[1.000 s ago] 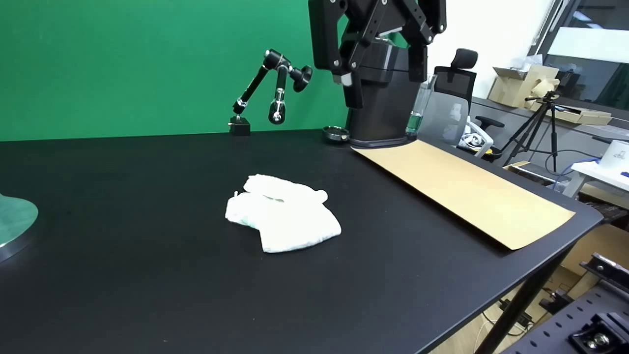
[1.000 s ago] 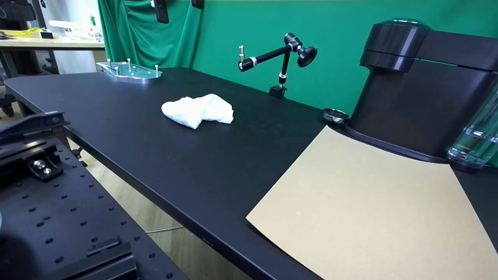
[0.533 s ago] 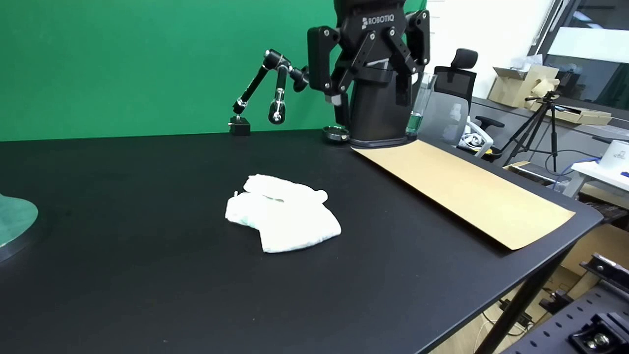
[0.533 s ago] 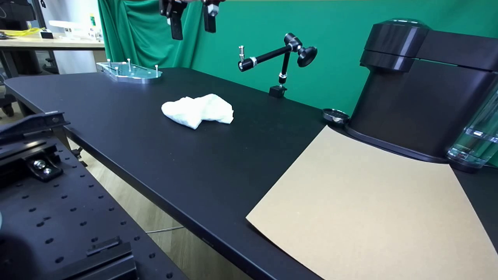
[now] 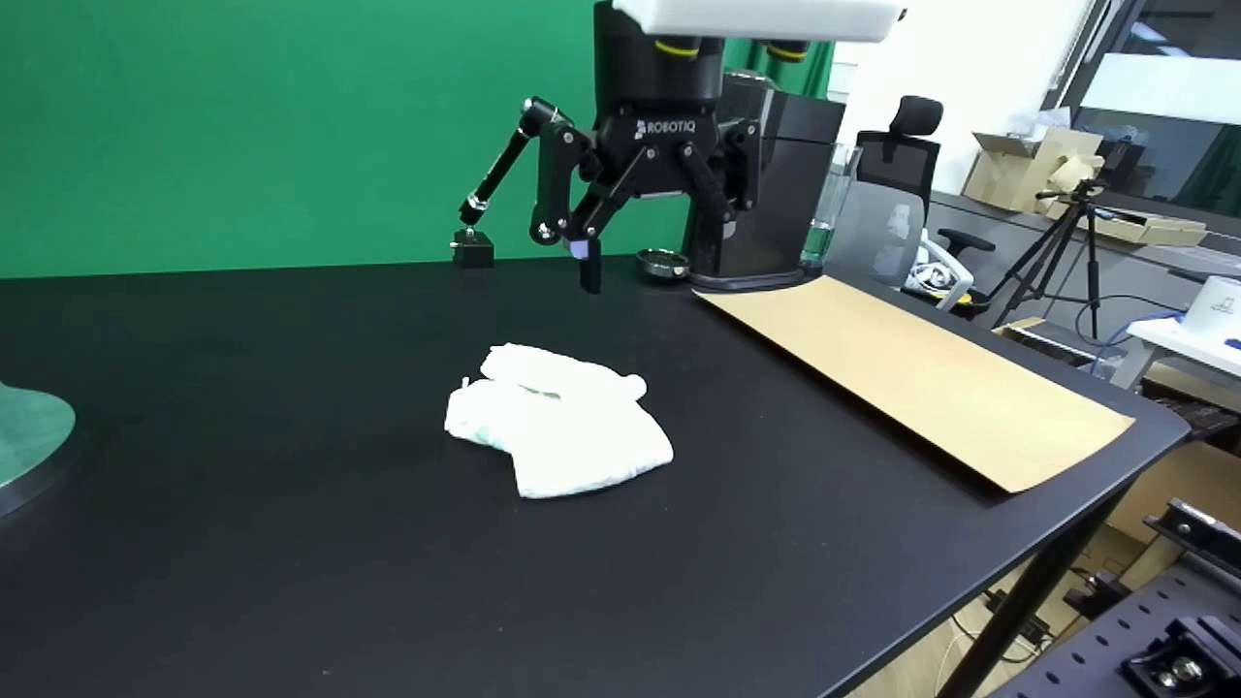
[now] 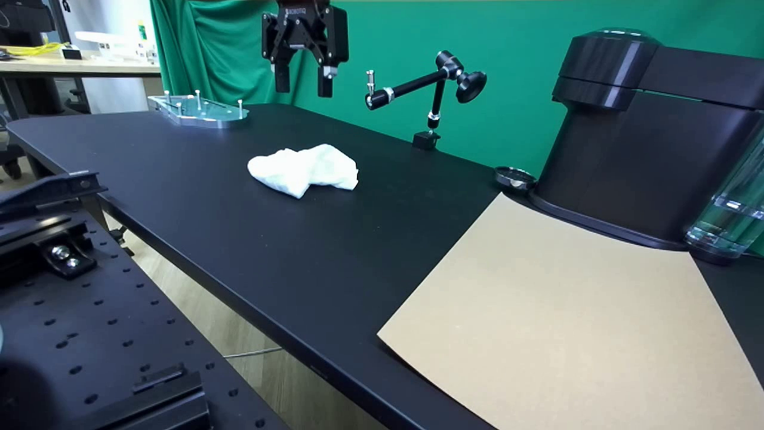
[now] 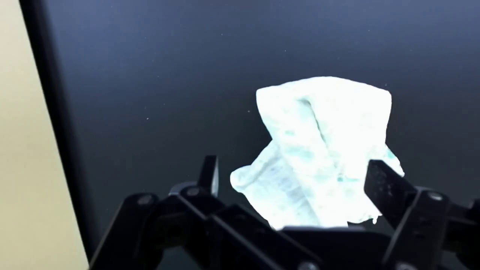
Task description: Hang up the cloth on the stand
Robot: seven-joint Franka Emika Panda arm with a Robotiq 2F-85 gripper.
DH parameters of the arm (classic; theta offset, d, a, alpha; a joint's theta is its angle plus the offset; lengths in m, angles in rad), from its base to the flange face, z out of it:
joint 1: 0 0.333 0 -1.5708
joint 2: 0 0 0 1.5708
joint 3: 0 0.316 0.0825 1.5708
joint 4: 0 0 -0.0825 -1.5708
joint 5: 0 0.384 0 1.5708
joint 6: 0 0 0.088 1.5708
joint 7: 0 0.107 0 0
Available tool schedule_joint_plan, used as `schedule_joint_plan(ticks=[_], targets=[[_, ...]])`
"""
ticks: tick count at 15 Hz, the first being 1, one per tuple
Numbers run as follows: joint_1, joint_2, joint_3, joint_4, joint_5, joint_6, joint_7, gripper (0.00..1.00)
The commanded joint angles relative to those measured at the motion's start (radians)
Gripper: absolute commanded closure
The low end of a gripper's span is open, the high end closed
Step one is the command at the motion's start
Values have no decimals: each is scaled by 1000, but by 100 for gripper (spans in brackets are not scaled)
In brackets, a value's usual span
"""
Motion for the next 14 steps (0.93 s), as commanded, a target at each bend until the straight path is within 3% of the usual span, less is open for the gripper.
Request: schedule_joint_plan(ticks=[1, 4, 7, 10, 14], targets=[[23, 101, -33, 56, -71, 39, 81, 0], [41, 94, -55, 36, -37, 34, 34, 0], [52, 128, -74, 56, -69, 40, 67, 0], [65, 172, -92, 70, -117, 85, 61, 0], [79, 243, -106, 88, -82, 165, -3, 0]])
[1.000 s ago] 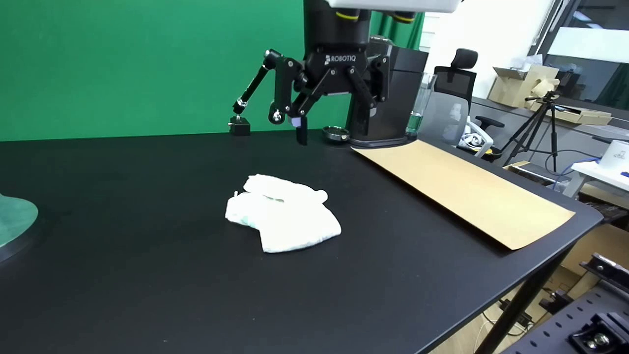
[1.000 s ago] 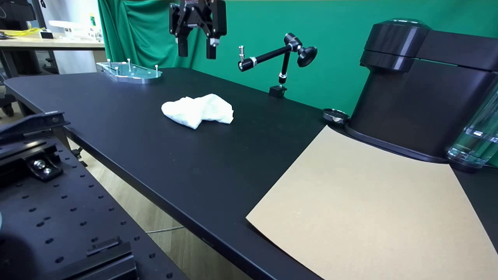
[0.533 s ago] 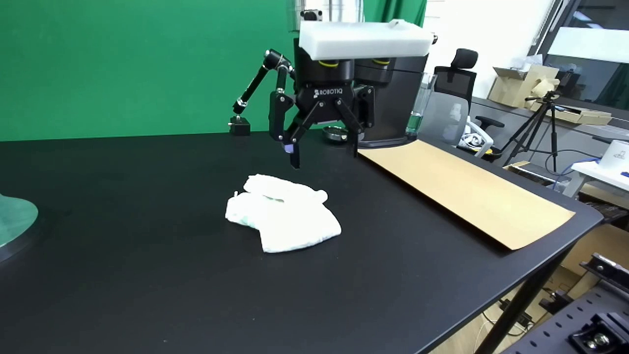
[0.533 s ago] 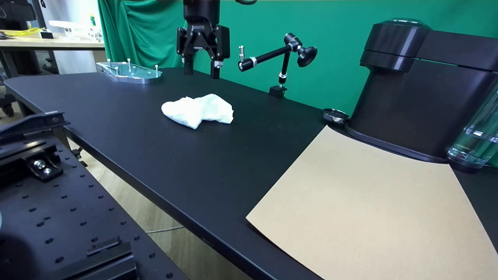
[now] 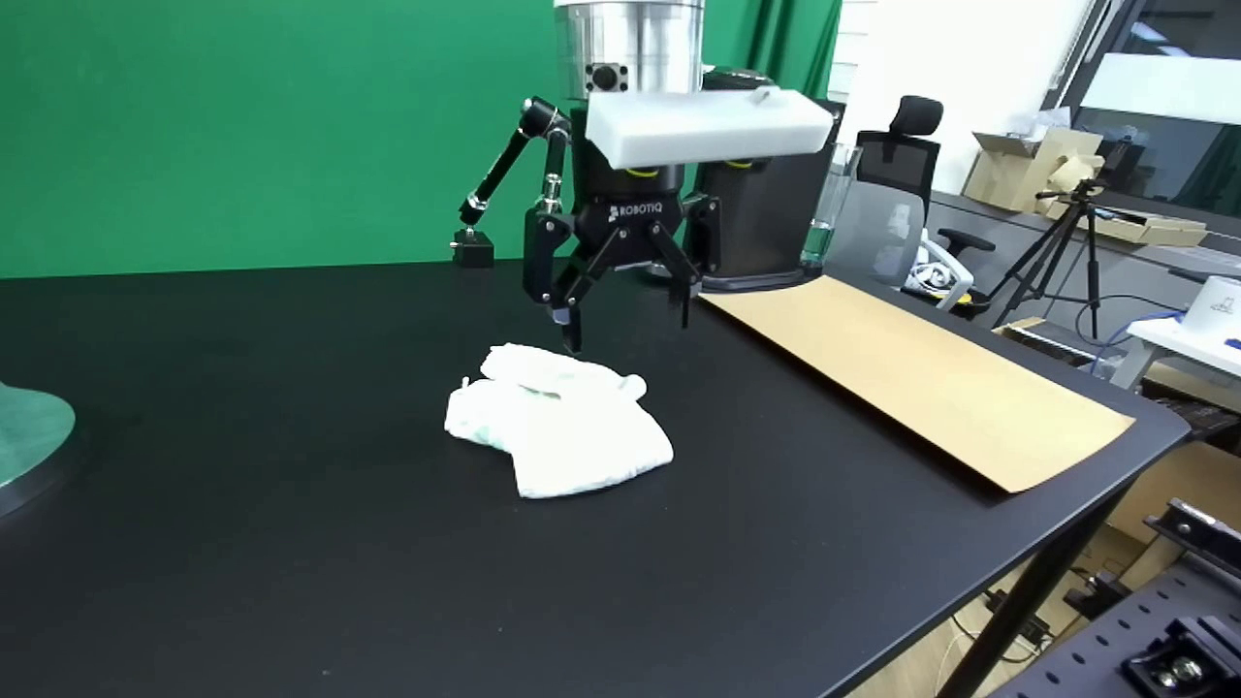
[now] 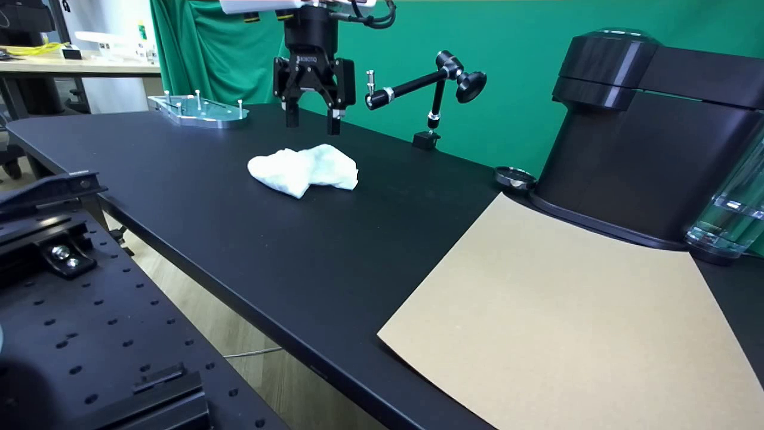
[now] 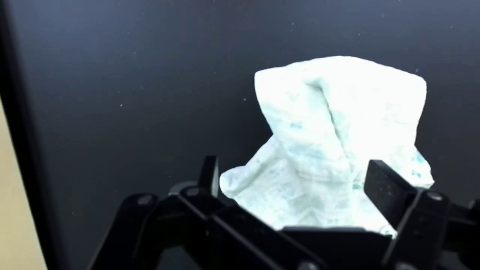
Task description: Hang up the cloth on the stand
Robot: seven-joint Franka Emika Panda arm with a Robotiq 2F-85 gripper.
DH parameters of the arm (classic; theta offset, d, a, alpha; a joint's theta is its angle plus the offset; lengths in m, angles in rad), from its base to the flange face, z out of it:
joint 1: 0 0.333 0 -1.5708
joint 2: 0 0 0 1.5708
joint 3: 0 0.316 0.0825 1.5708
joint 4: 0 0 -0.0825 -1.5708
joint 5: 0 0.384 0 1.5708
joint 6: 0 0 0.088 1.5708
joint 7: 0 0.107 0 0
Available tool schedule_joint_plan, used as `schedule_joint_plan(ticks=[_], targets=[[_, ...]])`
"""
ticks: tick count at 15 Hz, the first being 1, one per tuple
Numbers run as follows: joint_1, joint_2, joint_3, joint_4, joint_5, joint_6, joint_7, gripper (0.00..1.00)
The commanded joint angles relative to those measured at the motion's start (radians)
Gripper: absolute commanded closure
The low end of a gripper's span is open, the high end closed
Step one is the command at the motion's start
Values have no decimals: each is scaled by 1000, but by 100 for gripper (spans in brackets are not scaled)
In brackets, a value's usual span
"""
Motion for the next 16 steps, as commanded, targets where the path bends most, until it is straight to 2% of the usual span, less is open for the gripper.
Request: schedule_joint_plan(ticks=[1, 6, 8, 16], targets=[[25, 75, -26, 38, 13, 57, -46, 0], [42, 161, -46, 83, 31, 80, -117, 0], [46, 187, -48, 100, 46, 73, -142, 27], [55, 233, -47, 134, 106, 60, -219, 83]])
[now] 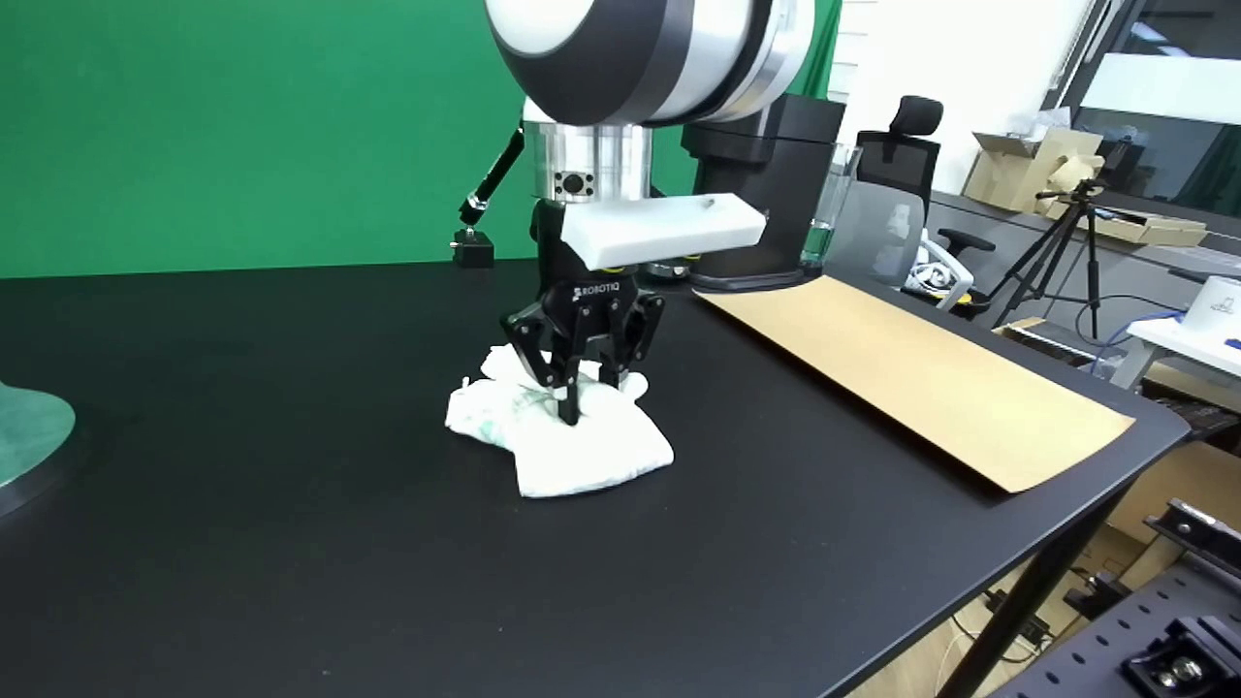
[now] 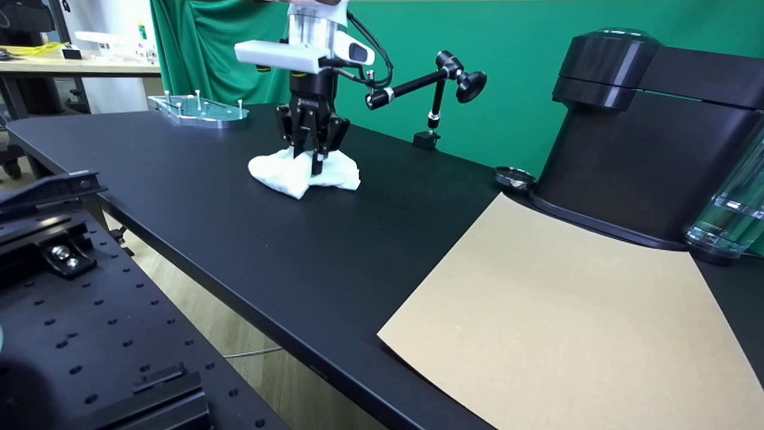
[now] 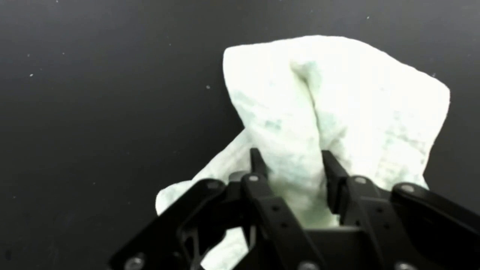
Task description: Hang up the cloth on the stand
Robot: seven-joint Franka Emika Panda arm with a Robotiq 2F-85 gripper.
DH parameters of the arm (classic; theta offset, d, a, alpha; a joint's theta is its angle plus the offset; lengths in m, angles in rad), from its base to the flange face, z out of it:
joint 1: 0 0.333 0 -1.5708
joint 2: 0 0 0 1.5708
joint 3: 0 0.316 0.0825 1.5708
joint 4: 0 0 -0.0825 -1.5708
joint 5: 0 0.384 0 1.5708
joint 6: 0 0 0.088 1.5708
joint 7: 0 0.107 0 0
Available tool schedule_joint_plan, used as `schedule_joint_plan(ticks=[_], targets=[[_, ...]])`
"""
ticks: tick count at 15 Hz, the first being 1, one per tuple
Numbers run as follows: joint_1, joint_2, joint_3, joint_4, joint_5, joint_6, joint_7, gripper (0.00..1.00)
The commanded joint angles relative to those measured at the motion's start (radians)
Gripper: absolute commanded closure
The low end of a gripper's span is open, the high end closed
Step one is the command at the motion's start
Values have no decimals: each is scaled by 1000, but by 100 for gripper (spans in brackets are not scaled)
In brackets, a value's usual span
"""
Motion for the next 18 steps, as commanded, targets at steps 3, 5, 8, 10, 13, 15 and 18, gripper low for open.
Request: schedule_joint_plan(ticks=[3, 5, 8, 10, 13, 15, 18], targets=[[15, 16, -10, 30, 37, -25, -40, 100], [13, 12, -9, 28, 42, -28, -50, 100], [19, -7, -12, 22, 38, -43, -48, 99], [28, -33, -16, 14, 26, -61, -39, 99], [35, -87, -14, 7, 13, -116, -38, 99], [39, -125, -11, 11, 2, -159, -37, 99], [44, -187, -6, 28, -23, -237, -31, 99]])
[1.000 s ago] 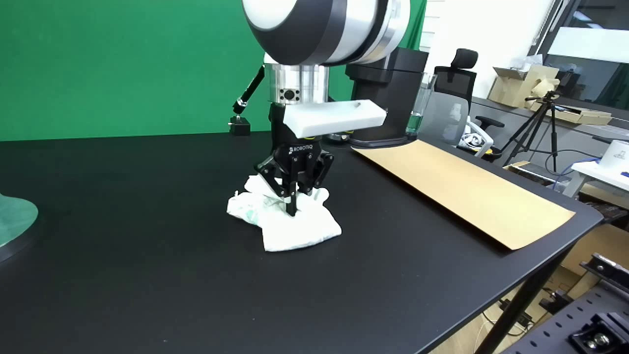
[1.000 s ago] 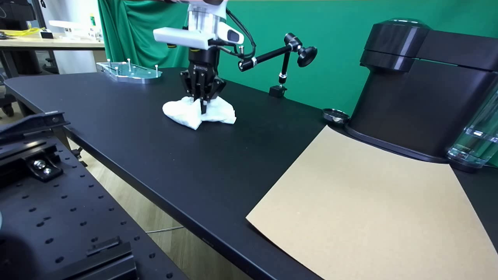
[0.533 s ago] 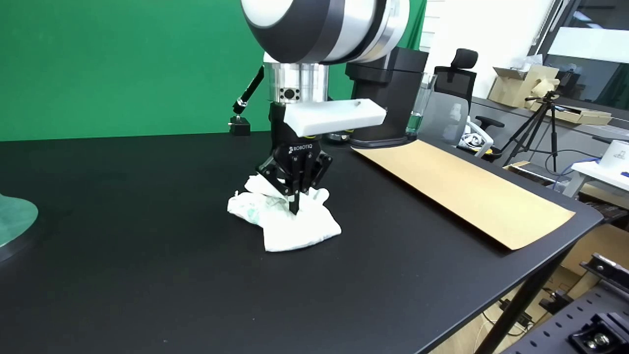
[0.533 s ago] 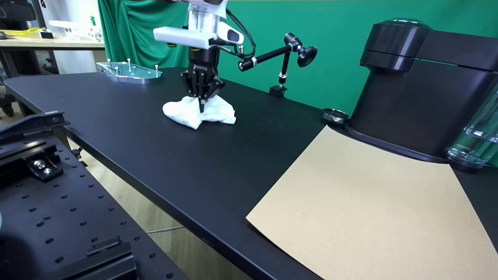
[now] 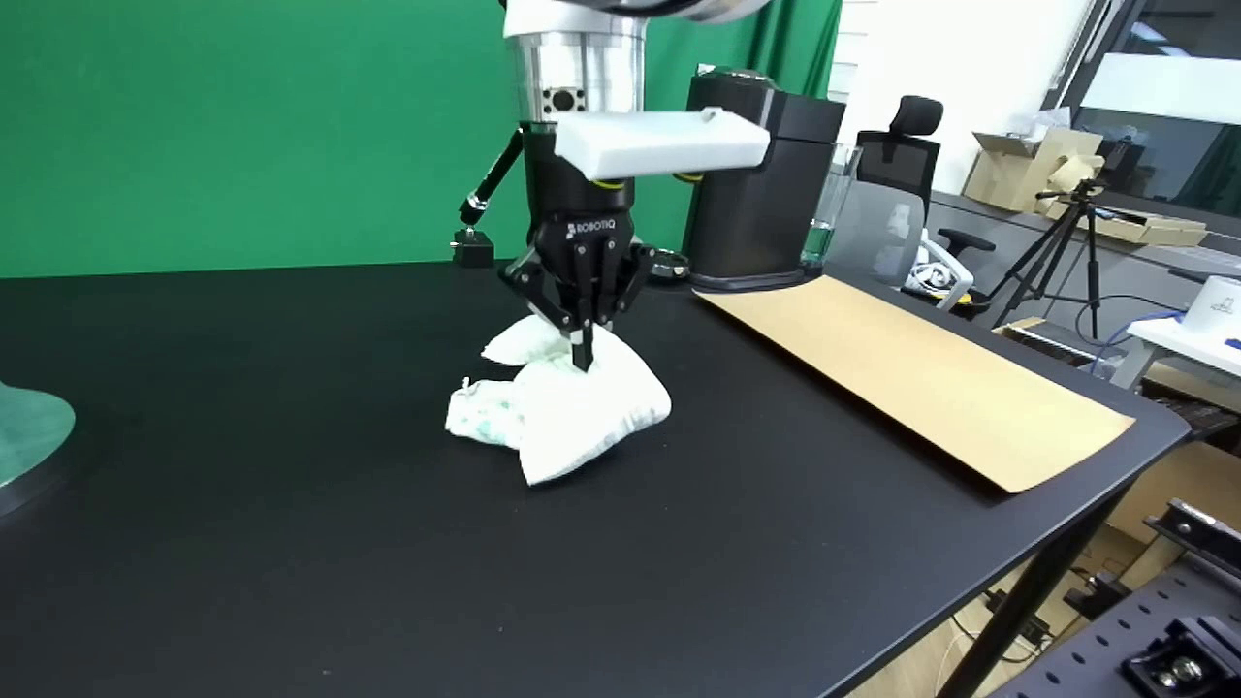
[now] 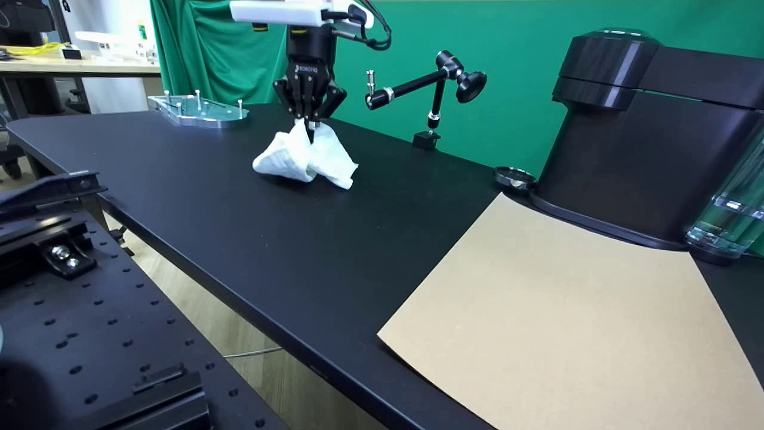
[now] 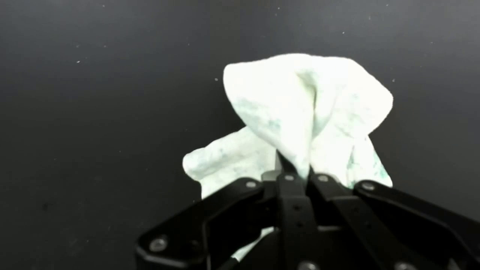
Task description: Hang up the cloth on the stand
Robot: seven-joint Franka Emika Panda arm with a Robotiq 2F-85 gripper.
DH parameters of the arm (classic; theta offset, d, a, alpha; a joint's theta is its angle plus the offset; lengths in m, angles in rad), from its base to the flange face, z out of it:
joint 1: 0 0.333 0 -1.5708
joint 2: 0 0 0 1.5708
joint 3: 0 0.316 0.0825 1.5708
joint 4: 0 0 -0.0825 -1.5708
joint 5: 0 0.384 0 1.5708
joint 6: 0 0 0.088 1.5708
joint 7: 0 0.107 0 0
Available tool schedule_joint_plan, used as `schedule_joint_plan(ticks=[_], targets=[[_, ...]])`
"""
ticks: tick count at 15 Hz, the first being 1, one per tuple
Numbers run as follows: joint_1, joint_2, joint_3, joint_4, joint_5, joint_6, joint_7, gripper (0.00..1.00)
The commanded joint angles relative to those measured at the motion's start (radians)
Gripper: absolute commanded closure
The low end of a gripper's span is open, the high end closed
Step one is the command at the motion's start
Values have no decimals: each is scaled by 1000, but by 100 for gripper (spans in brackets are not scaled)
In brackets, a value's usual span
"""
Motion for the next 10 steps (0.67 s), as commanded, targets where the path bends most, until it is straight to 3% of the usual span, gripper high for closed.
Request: schedule_joint_plan(ticks=[1, 10], targets=[[13, -92, -3, 27, -46, -119, 7, 99], [-4, -123, 18, 265, -77, -456, -13, 99]])
